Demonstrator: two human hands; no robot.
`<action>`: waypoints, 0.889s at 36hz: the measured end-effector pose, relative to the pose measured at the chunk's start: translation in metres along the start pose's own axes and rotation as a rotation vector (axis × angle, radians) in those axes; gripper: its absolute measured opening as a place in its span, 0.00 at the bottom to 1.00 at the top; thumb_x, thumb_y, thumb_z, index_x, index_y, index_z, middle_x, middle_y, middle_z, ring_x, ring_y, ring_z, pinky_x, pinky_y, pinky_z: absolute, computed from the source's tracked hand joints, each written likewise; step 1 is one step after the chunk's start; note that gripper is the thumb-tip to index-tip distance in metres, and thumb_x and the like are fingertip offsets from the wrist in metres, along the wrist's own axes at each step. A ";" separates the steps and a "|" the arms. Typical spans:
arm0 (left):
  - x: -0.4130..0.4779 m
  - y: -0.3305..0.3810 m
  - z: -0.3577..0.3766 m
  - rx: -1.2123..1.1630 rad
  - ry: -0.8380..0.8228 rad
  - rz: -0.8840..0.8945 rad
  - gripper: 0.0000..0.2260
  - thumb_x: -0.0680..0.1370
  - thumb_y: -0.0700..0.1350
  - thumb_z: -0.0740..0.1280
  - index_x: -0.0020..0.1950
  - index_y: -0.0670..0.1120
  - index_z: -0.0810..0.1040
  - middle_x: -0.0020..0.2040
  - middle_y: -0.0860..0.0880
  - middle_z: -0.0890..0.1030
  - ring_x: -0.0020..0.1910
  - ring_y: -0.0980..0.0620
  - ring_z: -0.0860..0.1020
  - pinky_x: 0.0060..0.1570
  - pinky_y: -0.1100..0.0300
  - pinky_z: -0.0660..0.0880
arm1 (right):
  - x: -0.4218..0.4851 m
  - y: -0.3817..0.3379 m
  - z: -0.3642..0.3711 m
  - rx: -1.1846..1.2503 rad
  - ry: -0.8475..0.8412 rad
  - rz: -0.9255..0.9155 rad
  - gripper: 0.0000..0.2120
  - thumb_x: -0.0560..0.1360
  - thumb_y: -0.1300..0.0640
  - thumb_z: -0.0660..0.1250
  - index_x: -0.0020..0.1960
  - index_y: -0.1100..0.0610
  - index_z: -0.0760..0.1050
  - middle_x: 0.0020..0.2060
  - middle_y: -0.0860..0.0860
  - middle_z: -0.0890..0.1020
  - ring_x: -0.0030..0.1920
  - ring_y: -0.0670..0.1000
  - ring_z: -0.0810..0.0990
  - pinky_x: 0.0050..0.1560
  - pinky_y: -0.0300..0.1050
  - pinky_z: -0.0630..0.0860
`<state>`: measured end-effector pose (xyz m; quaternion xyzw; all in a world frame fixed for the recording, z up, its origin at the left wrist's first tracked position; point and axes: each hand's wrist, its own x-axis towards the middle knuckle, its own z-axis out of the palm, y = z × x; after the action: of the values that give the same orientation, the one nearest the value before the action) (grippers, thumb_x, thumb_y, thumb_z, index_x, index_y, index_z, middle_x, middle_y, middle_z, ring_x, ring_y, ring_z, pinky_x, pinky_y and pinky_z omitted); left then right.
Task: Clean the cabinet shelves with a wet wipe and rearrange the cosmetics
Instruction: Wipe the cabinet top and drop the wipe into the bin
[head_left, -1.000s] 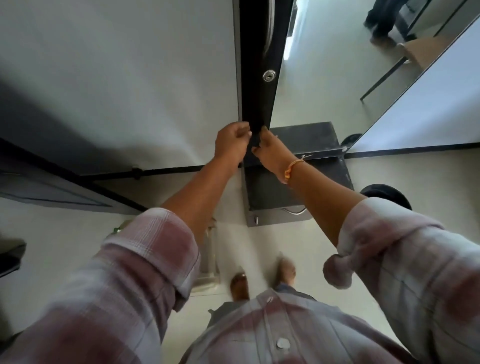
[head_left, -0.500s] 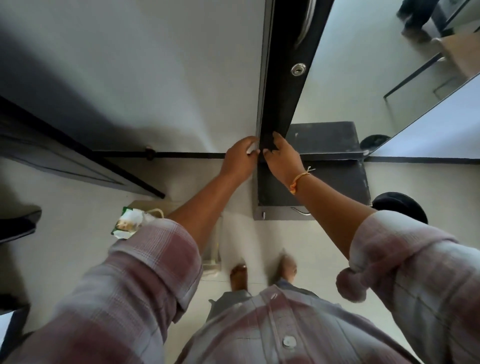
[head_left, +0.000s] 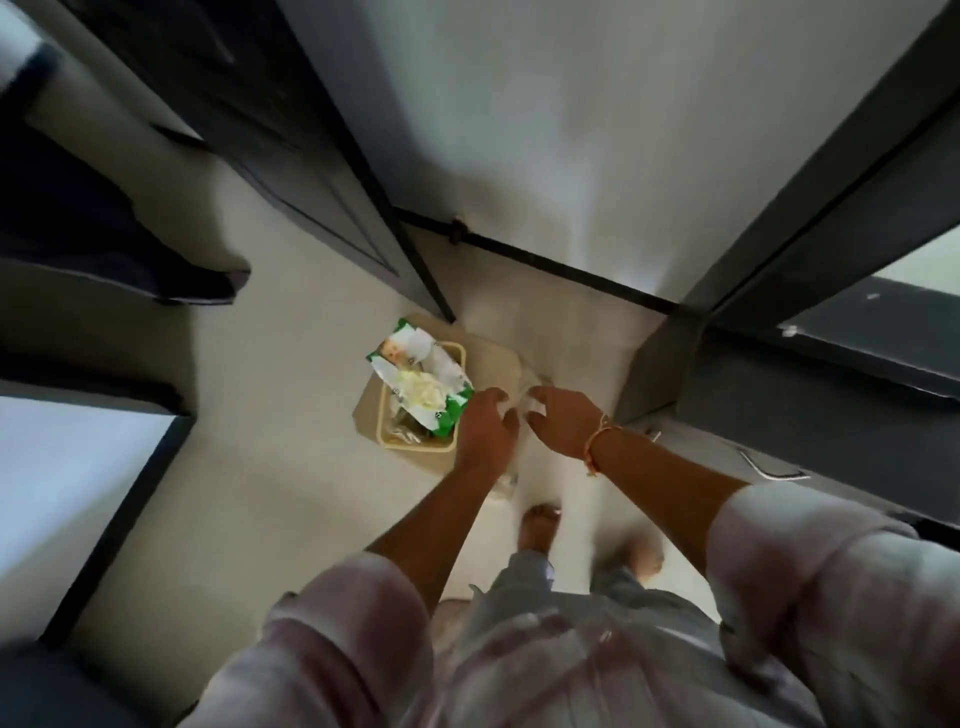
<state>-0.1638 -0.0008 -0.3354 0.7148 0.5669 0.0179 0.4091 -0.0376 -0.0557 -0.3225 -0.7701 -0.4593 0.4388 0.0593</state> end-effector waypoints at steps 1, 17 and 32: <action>0.003 -0.011 -0.006 0.002 0.033 -0.029 0.14 0.78 0.41 0.66 0.63 0.41 0.75 0.61 0.43 0.78 0.62 0.45 0.75 0.64 0.56 0.69 | 0.006 -0.009 0.005 -0.014 -0.024 -0.018 0.26 0.82 0.49 0.58 0.77 0.55 0.60 0.74 0.55 0.67 0.74 0.56 0.65 0.73 0.46 0.60; 0.096 -0.103 -0.034 0.256 -0.049 -0.203 0.33 0.79 0.49 0.65 0.79 0.54 0.52 0.70 0.40 0.67 0.68 0.40 0.69 0.64 0.49 0.69 | 0.062 -0.047 0.035 -0.196 -0.095 -0.080 0.27 0.81 0.50 0.60 0.76 0.57 0.61 0.68 0.57 0.74 0.68 0.58 0.72 0.68 0.49 0.68; 0.123 -0.112 -0.019 0.157 0.177 -0.246 0.14 0.76 0.39 0.64 0.60 0.42 0.79 0.56 0.42 0.80 0.55 0.43 0.79 0.51 0.54 0.75 | 0.068 -0.031 0.028 -0.196 -0.102 -0.055 0.26 0.81 0.49 0.59 0.77 0.56 0.61 0.69 0.56 0.73 0.69 0.56 0.71 0.69 0.51 0.69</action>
<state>-0.2180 0.1139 -0.4444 0.6652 0.6838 -0.0137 0.2995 -0.0646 0.0046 -0.3662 -0.7359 -0.5235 0.4284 -0.0275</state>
